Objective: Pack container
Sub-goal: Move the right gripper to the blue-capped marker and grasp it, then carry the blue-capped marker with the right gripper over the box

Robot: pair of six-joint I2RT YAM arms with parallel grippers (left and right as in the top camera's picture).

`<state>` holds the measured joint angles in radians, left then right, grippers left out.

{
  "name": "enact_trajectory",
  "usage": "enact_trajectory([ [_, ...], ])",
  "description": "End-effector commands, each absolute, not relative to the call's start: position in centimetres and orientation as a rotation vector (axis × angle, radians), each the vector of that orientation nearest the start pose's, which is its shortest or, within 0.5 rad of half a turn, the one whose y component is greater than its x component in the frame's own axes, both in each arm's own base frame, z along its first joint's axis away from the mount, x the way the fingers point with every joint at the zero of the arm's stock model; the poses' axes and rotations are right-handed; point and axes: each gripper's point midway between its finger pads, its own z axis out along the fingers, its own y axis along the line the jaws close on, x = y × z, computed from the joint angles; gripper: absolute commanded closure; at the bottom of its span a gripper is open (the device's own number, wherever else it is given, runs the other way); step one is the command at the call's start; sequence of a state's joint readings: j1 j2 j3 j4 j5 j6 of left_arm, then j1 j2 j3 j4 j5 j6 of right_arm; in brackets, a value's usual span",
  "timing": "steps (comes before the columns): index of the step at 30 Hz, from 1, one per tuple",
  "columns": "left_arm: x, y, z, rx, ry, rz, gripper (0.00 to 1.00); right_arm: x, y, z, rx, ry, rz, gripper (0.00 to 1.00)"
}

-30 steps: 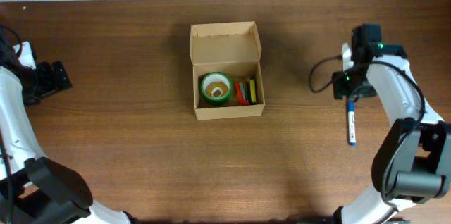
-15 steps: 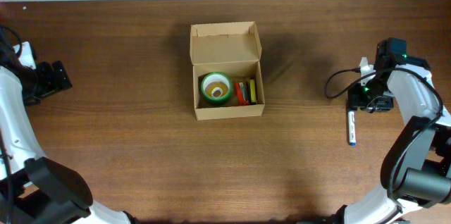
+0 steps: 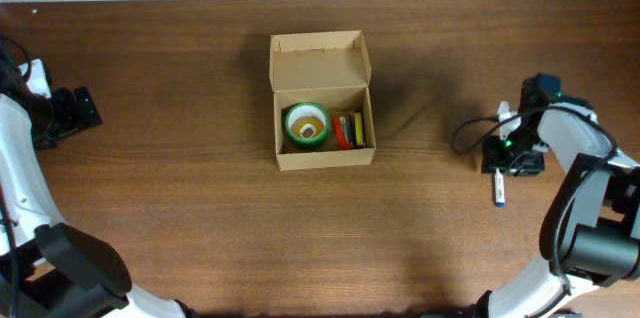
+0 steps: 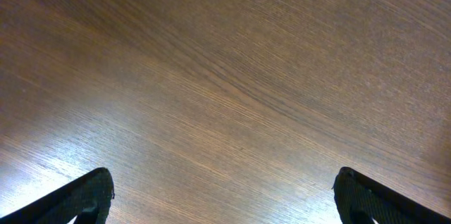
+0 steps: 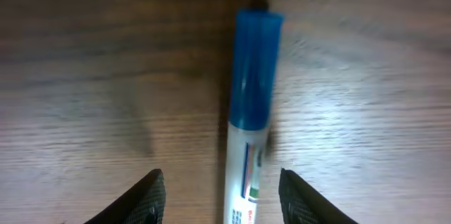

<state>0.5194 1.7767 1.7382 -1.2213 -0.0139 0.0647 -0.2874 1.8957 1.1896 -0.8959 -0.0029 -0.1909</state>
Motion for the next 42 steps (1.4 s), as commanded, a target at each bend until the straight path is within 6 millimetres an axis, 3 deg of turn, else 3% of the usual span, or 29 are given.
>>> enact_trajectory([
  [1, 34.3, 20.0, 18.4, -0.627, 2.784, 0.138, 0.00, 30.1, -8.4, -0.8, 0.171, 3.186, 0.051, 0.49],
  [4, 34.3, 20.0, 18.4, -0.627, 2.784, 0.138, 0.00, 29.8, -8.1, -1.4, 0.171, 3.185, 0.063, 0.57],
  [8, 34.3, 20.0, 18.4, -0.627, 2.784, 0.139, 0.00, 29.6, -7.4, -1.8, 0.179, 3.177, 0.119, 0.83],
  [12, 34.3, 20.0, 18.4, -0.627, 2.784, 0.138, 0.00, 29.9, -7.4, -2.0, 0.214, 3.160, 0.121, 0.96],
  [17, 34.3, 20.0, 18.4, -0.627, 2.784, 0.138, 0.01, 30.8, -6.8, -1.8, 0.209, 3.120, 0.191, 0.96],
  [19, 34.3, 20.0, 18.4, -0.627, 2.784, 0.139, 0.00, 32.1, -6.1, -0.8, 0.200, 3.080, 0.258, 0.96],
  [22, 34.3, 20.0, 18.4, -0.627, 2.784, 0.139, 0.00, 34.4, -5.2, 1.8, 0.164, 3.001, 0.329, 0.96],
  [26, 34.3, 20.0, 18.4, -0.627, 2.784, 0.138, 0.00, 38.3, -4.1, 7.5, 0.070, 2.866, 0.376, 0.96],
  [27, 34.3, 20.0, 18.4, -0.627, 2.784, 0.139, 0.00, 40.1, -3.4, 10.9, -0.019, 2.802, 0.383, 0.96],
  [30, 34.3, 20.0, 18.4, -0.627, 2.784, 0.139, 0.00, 42.5, -2.0, 16.5, -0.165, 2.709, 0.340, 0.96],
  [31, 34.3, 20.0, 18.4, -0.627, 2.784, 0.138, 0.00, 43.4, -0.8, 19.4, -0.282, 2.648, 0.310, 0.96],
  [37, 34.3, 20.0, 18.4, -0.627, 2.784, 0.139, 0.00, 45.1, 4.4, 28.0, -0.688, 2.423, 0.082, 0.96],
  [40, 34.3, 20.0, 18.4, -0.627, 2.784, 0.138, 0.01, 44.6, 8.6, 30.5, -0.949, 2.292, -0.028, 0.96],
  [42, 34.3, 20.0, 18.4, -0.627, 2.784, 0.138, 0.00, 43.9, 11.9, 30.8, -1.135, 2.205, -0.071, 0.96],
])
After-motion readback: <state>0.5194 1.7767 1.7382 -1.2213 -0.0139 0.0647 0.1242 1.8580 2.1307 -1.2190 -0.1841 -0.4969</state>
